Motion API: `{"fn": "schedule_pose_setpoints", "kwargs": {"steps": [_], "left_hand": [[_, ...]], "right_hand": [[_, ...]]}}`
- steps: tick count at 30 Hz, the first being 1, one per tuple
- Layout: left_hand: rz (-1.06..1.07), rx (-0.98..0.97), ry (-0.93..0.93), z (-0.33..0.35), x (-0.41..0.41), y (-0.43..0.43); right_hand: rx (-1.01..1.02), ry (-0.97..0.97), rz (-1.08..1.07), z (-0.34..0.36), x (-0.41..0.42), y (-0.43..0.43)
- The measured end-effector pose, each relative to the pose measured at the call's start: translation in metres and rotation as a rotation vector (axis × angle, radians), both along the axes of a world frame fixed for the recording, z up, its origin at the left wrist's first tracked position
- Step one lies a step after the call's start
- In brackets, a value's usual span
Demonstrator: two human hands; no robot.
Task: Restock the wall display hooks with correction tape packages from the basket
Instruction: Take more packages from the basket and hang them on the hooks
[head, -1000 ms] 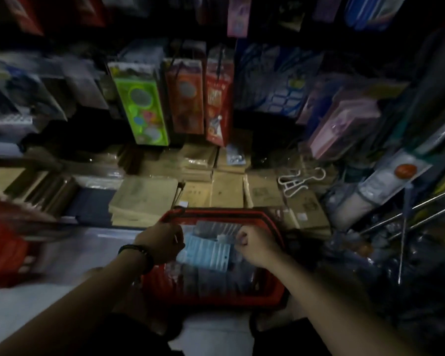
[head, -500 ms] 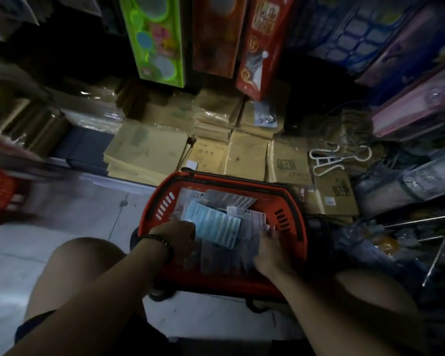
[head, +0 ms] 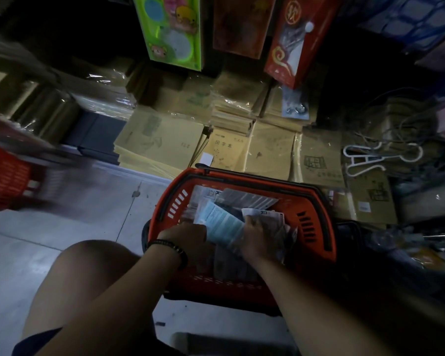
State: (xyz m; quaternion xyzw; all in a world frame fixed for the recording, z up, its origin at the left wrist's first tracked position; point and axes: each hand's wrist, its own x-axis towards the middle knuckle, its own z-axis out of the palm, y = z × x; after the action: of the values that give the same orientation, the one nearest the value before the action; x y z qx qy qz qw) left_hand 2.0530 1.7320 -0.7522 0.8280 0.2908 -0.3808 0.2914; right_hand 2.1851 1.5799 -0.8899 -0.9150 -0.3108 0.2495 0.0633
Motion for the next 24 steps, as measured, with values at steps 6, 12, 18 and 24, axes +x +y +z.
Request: {"fn": "schedule_pose_setpoints", "kwargs": {"steps": [6, 12, 18, 24], "left_hand": [[0.053, 0.102, -0.147, -0.005, 0.001, 0.005], [-0.081, 0.26, -0.228, 0.006, 0.005, 0.007], [0.069, 0.227, -0.202, 0.014, -0.004, 0.015], [0.468, 0.106, -0.297, 0.001, -0.01, 0.023]], "right_hand": [[0.154, 0.351, 0.019, 0.017, 0.009, -0.013], [0.23, 0.476, 0.239, 0.08, 0.03, -0.002], [0.41, 0.403, 0.121, 0.101, 0.036, 0.005], [0.394, 0.227, -0.273, 0.074, 0.04, 0.028]]}}
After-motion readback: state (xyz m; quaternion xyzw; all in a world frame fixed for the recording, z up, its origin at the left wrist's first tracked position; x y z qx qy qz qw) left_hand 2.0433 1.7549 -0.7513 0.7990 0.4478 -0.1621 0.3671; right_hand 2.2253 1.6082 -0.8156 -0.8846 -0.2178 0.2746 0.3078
